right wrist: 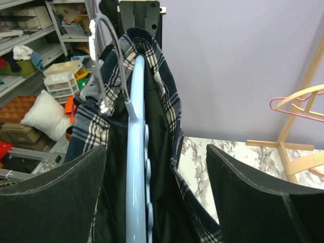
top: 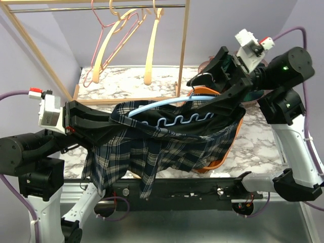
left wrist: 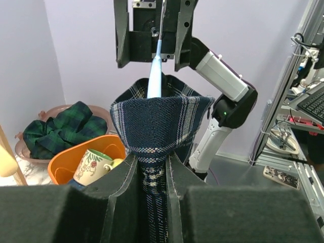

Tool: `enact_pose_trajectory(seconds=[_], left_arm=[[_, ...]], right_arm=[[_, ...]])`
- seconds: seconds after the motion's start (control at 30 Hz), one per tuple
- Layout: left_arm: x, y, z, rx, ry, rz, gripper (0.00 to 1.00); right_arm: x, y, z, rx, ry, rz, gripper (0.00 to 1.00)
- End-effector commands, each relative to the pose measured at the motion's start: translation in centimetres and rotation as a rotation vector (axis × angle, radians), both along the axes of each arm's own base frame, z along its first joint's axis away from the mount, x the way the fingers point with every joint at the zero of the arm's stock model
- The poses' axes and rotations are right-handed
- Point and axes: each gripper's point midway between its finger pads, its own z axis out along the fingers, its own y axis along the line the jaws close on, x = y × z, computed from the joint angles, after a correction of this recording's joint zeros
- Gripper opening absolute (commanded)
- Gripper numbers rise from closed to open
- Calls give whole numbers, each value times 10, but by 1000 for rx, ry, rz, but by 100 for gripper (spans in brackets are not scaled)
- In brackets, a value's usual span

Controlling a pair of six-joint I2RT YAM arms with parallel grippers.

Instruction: Remove the skirt from the hanger

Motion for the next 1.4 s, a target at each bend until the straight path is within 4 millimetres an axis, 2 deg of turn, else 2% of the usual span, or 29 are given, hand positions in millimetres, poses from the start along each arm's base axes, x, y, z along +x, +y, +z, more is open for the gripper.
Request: enact_pose_trajectory(seconds=[0.0,0.1,0.13,0.17,0.23,0.27,0.33,0.37,0.47,0.5,0.57,0.6,0.7,0.8,0.9,1.07,1.13,1.17,1.2,1.27,1.3,1.37], left_arm=[[0,2,26,-40,-102,22,0],[7,1,25,-38,-91,24,0],[9,1,24,-38,-83,23,0],[10,0,24,-38,-86,21,0],[12,0,23,-37,-81,21,0],[12,0,22,-37,-81,21,0],[13,0,23,-35,-86,25,0],[14,0,22,-31,-83,26,0],[13,-1,14,17,-109,24,39],[13,-1,10,34,-122,26,58],[8,0,2,76,-180,33,71],[9,0,-3,86,-187,36,83],[6,4,-8,102,-230,82,96],[2,4,-10,124,-257,73,99],[11,7,-13,150,-241,121,99],[36,14,-25,181,-181,219,96],[40,15,-27,192,-181,237,83],[42,15,-29,200,-171,242,74],[43,17,-29,201,-173,254,45],[48,22,-26,196,-174,308,14],[51,25,-25,194,-168,334,0],[58,34,-20,179,-157,412,0]], right_arm=[[13,21,-5,-7,28,-18,84],[14,28,-4,-5,36,-14,81],[14,28,-3,-2,34,-17,76],[14,31,-3,-4,43,-26,61],[17,31,-2,5,37,-51,43],[17,30,0,18,27,-59,22],[16,26,6,45,12,-84,1],[16,25,11,65,-1,-97,1],[9,16,25,103,-29,-129,1],[9,12,31,120,-51,-153,1],[-2,2,39,140,-91,-167,1],[1,-1,43,153,-118,-205,1],[-5,-10,49,155,-143,-236,1],[-14,-14,53,163,-148,-219,1],[-22,-22,59,195,-168,-230,1],[-34,-30,68,214,-191,-220,1],[-37,-34,72,226,-200,-234,1],[-38,-36,75,231,-206,-245,1],[-34,-38,77,239,-216,-278,1],[-31,-44,80,248,-217,-329,1],[-22,-48,84,265,-222,-392,1],[-22,-59,92,303,-234,-458,1]])
